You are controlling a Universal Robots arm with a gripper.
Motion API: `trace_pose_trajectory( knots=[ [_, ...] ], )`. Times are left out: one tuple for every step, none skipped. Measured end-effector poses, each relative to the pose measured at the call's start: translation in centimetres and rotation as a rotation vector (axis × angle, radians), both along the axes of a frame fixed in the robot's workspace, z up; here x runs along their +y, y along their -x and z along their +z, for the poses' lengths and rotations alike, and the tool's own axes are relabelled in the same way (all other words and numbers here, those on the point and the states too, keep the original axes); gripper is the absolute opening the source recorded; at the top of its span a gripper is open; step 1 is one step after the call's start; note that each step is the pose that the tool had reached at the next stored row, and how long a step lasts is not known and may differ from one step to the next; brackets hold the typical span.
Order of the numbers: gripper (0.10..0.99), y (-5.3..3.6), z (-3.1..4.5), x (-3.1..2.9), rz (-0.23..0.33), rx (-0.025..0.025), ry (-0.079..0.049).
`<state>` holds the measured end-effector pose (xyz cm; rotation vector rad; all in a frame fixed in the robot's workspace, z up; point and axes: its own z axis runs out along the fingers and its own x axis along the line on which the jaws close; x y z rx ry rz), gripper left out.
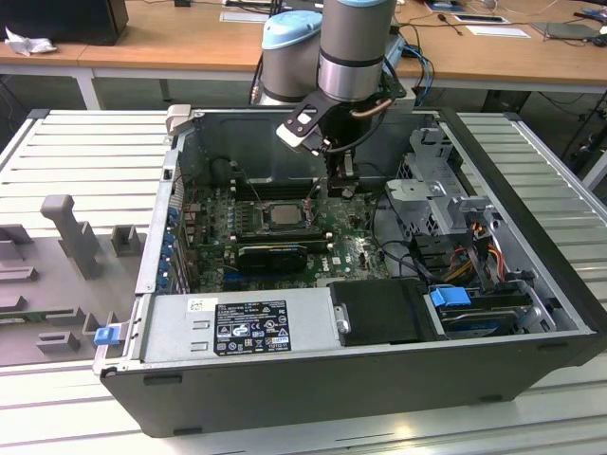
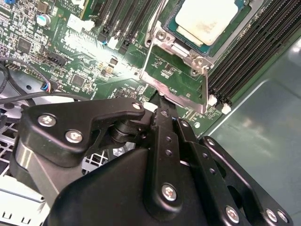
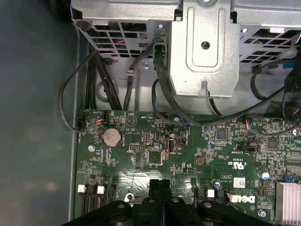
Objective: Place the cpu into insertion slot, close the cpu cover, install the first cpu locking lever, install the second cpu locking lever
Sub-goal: 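Close the cpu cover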
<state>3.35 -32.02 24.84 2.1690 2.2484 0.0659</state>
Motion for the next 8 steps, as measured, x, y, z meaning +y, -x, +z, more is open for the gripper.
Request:
trace_pose_trajectory(
  knots=[
    [0.106,0.03,0.0,0.0,0.0,0.0,0.0],
    [0.106,0.09,0.0,0.0,0.0,0.0,0.0],
    [0.106,0.23,0.0,0.0,0.0,0.0,0.0],
    [0.106,0.35,0.0,0.0,0.0,0.0,0.0],
    [0.106,0.4,0.0,0.0,0.0,0.0,0.0],
    [0.106,0.45,0.0,0.0,0.0,0.0,0.0],
    [0.106,0.48,0.0,0.0,0.0,-0.0001,0.0],
    [0.106,0.52,0.0,0.0,0.0,0.0,0.0]
  ],
)
